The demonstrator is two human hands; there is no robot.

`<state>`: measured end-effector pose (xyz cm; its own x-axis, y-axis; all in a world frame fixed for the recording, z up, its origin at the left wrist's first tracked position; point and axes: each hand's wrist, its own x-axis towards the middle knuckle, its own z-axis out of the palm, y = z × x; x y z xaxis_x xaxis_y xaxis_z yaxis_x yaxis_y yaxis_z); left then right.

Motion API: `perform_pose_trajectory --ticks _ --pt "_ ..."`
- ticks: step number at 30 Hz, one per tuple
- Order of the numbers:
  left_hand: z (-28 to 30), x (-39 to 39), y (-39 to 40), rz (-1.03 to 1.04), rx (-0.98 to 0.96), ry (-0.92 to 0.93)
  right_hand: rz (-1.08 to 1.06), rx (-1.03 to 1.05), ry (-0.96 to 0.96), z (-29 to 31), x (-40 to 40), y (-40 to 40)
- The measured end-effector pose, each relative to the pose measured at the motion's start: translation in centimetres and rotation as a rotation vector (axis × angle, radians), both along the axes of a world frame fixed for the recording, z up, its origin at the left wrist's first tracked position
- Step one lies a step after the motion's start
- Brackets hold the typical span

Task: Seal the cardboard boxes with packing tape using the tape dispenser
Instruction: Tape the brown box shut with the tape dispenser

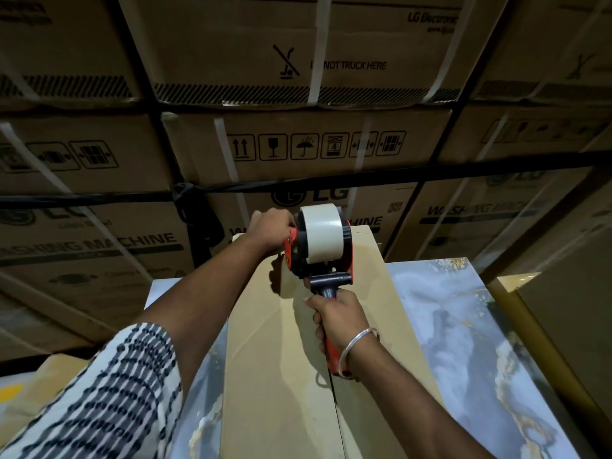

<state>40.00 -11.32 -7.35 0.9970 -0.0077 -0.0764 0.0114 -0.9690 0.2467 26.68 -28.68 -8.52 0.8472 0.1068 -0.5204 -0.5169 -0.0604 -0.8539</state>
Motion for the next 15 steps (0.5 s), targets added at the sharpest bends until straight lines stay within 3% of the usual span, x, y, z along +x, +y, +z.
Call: perform_pose_trajectory --ticks 4,15 --pt "-0.2 -0.2 -0.2 -0.023 0.107 -0.06 0.004 0.004 0.01 0.6 -0.2 0.0" --pt "-2.4 -0.1 -0.7 -0.047 0.126 -0.192 0.003 -0.045 0.06 -0.2 -7.8 -3.0"
